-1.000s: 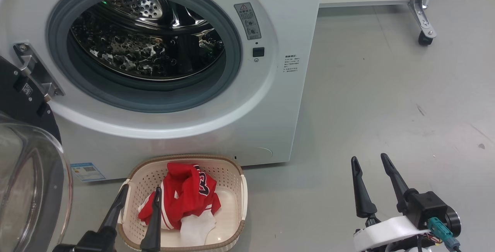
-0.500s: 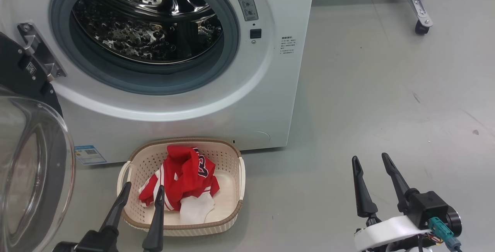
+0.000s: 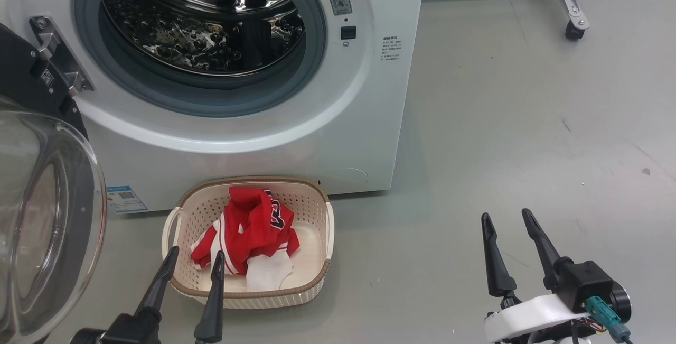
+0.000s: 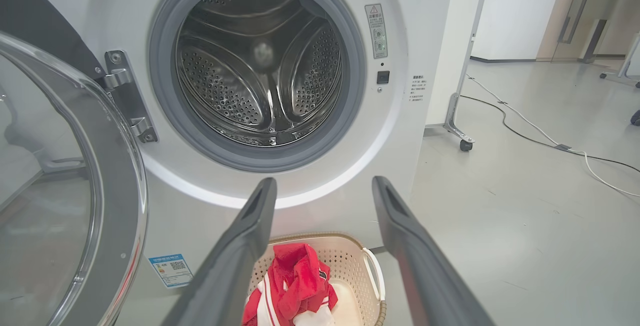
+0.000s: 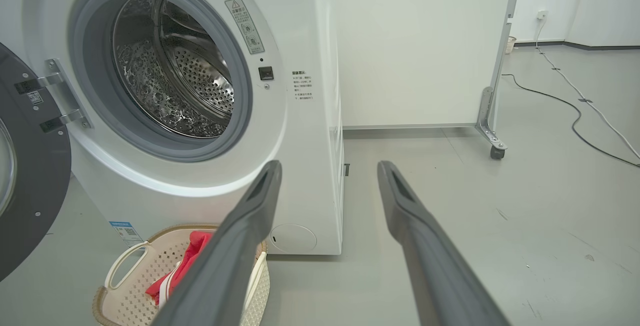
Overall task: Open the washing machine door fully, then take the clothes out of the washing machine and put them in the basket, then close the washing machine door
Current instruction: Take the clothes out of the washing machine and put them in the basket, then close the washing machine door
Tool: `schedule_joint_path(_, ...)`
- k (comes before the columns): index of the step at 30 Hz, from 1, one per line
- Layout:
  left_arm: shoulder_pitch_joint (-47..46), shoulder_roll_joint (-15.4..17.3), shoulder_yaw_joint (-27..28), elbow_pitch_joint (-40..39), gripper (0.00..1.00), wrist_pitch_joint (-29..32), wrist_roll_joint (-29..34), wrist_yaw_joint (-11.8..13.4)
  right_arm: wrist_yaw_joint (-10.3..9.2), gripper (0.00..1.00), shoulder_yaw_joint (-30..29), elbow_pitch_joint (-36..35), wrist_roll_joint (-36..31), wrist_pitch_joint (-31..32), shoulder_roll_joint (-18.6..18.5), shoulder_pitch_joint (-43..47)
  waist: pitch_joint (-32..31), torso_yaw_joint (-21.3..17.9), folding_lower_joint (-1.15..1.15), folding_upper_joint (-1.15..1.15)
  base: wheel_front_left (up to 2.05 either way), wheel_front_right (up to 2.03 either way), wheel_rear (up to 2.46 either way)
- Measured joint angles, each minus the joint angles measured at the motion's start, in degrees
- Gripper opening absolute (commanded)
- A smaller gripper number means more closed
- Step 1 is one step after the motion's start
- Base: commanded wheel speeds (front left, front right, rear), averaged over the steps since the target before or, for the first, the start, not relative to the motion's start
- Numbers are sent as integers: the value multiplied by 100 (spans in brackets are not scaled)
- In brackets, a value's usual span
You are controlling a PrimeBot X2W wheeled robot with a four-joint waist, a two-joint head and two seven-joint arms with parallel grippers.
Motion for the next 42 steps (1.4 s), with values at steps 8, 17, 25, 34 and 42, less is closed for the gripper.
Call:
schedule_joint_path(8,1,1,0,-15,100,31,0,0,0,100,-9,7,0,0,0,0,-16,-6,0,0,-6,6,0)
schedule_joint_path(17,18,1,-1,-24,100,33,0,0,0,100,-9,7,0,0,0,0,-40,-10,0,0,0,0,0)
schedule_joint_path(25,24,1,-19,-26,100,57,0,1,0,100,-11,14,0,0,0,0,-64,1,0,0,0,0,0)
schedule_joint_path(34,25,1,-53,-70,100,77,0,1,0,100,-26,14,0,0,0,1,-76,43,0,0,0,0,0)
schedule_joint_path(42,21,1,-85,-115,100,124,1,1,-1,100,-133,-41,-3,0,2,1,-49,232,0,0,0,0,0)
